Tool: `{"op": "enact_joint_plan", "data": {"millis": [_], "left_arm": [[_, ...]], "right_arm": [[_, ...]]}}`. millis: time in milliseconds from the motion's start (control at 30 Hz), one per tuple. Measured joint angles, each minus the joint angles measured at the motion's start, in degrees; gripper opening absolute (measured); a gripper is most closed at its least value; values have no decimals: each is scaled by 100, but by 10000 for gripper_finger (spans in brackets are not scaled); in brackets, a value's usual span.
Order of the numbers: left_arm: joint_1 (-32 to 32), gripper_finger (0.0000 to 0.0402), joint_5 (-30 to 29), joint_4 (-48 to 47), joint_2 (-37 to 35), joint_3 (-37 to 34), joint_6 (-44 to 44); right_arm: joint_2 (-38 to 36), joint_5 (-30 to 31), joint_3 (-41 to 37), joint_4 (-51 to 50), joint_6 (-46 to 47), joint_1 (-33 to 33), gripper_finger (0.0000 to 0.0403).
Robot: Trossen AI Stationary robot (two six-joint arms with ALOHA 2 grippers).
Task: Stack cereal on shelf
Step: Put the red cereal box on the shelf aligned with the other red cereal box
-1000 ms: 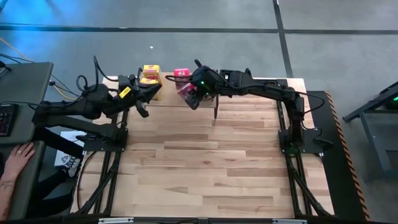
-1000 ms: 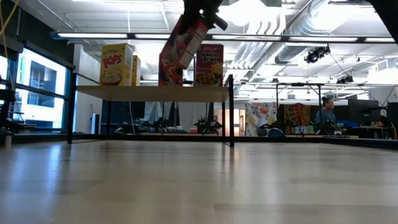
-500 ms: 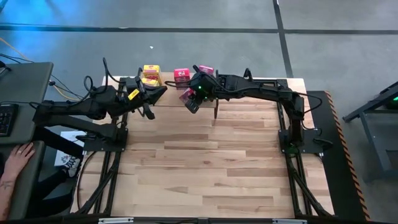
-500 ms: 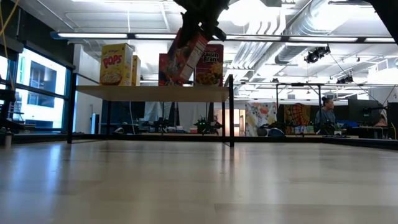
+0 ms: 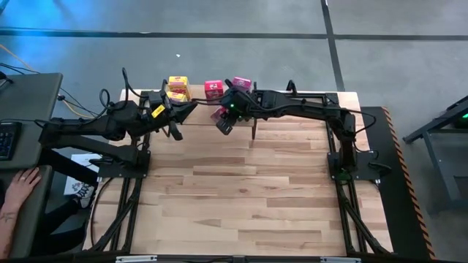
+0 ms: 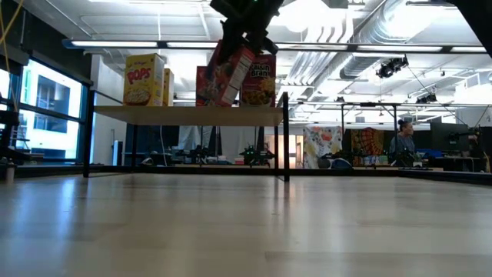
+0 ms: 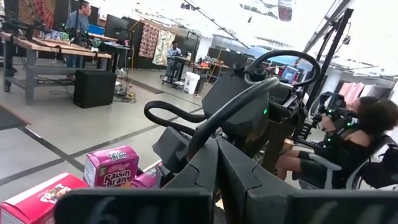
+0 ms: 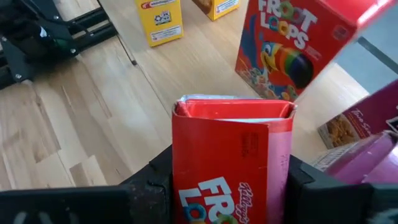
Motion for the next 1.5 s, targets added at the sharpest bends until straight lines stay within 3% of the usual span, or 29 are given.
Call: {"op": "enact_joint_plan", "data": {"millis": [500, 967, 1500], "left_arm": [[-2, 0, 22, -2, 0, 0, -104], [-2, 0, 22, -2, 0, 0, -106], [0, 0, 22, -94, 0, 0, -102]], "right_arm": [[71, -40, 27, 118, -122, 1, 145], [91, -1, 23, 600, -67, -130, 278], [73, -312, 23, 773, -113, -180, 289]]}}
